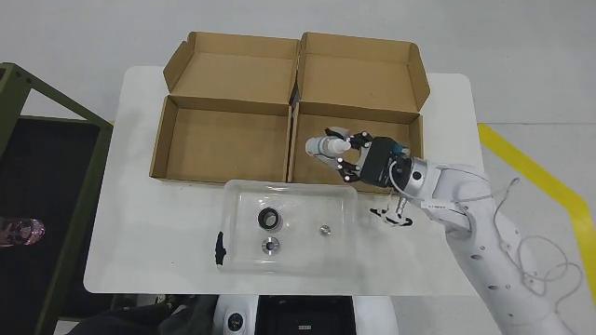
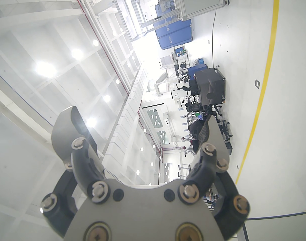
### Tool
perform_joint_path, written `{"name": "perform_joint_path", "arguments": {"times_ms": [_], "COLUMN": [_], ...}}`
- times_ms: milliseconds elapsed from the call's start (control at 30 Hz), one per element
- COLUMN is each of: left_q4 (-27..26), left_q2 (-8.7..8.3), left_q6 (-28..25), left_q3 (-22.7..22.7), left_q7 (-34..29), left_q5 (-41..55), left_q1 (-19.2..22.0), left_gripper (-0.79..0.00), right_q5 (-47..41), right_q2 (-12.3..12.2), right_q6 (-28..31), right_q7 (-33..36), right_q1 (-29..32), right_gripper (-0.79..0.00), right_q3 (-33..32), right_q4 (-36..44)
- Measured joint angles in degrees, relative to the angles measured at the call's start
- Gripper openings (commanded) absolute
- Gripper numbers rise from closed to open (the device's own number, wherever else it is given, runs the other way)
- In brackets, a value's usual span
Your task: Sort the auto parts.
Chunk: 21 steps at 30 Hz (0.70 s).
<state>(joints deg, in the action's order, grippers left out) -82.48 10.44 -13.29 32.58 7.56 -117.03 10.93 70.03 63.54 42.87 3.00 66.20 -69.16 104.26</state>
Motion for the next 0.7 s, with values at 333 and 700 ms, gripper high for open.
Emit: {"name": "perform_joint_path", "arguments": {"times_ms": [333,700], "left_q4": [0.0,0.0], "left_q2": [0.0,0.0], "left_q6": [0.0,0.0], "left_q3": [0.0,0.0], "left_q7": [0.0,0.0], "left_q5": [0.0,0.0], "left_q1": [0.0,0.0], "left_gripper": [0.0,0.0], "right_q5": [-2.88,-6.02], "right_q2": [1.47,3.93], "right_q6": [-0.39,-3.26], "right_q7": [3.82,9.0], "right_q1": [-8.55,-17.83], "right_gripper": [-0.785,-0.785], "right_q3": [5.92,13.04], "right_q4": [-10.71,-24.44]}}
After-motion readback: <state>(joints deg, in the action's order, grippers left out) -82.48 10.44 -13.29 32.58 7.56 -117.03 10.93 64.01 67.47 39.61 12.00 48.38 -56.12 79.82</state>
